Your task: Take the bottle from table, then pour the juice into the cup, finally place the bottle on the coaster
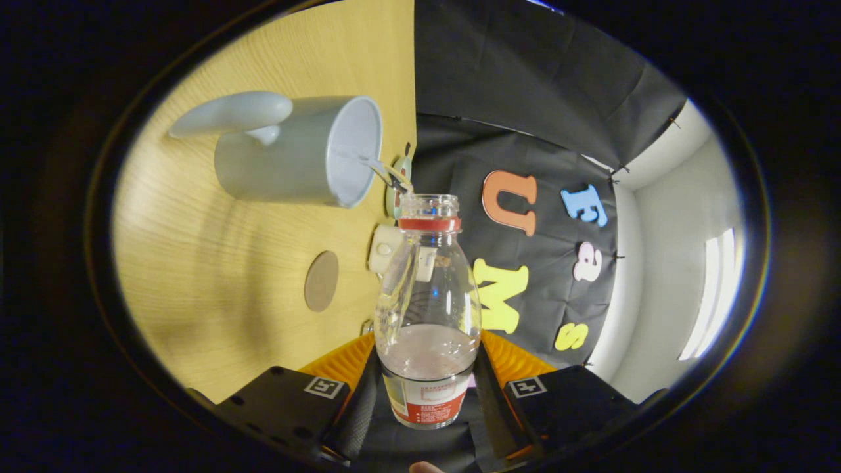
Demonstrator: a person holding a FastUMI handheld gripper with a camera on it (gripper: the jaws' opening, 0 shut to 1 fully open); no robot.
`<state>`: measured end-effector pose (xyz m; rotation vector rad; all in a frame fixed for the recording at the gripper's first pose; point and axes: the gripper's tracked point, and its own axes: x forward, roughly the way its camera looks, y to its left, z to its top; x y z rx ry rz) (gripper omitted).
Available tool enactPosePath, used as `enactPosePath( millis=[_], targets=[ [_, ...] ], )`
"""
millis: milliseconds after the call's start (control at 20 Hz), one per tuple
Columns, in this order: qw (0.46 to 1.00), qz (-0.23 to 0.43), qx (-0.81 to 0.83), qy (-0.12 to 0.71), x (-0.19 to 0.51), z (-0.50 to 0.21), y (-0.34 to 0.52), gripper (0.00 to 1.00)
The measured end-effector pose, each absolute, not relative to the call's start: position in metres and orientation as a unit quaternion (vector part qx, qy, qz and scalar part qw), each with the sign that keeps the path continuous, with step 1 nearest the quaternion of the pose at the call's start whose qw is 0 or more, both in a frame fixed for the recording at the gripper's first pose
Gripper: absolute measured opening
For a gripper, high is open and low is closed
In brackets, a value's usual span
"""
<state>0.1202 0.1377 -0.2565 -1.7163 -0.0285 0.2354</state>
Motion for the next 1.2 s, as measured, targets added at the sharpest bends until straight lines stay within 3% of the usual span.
enactPosePath(
  millis=[1200],
  targets=[
    [0.628, 0.108, -0.771, -0.021, 0.114, -0.235, 0.145, 0.76]
  ],
)
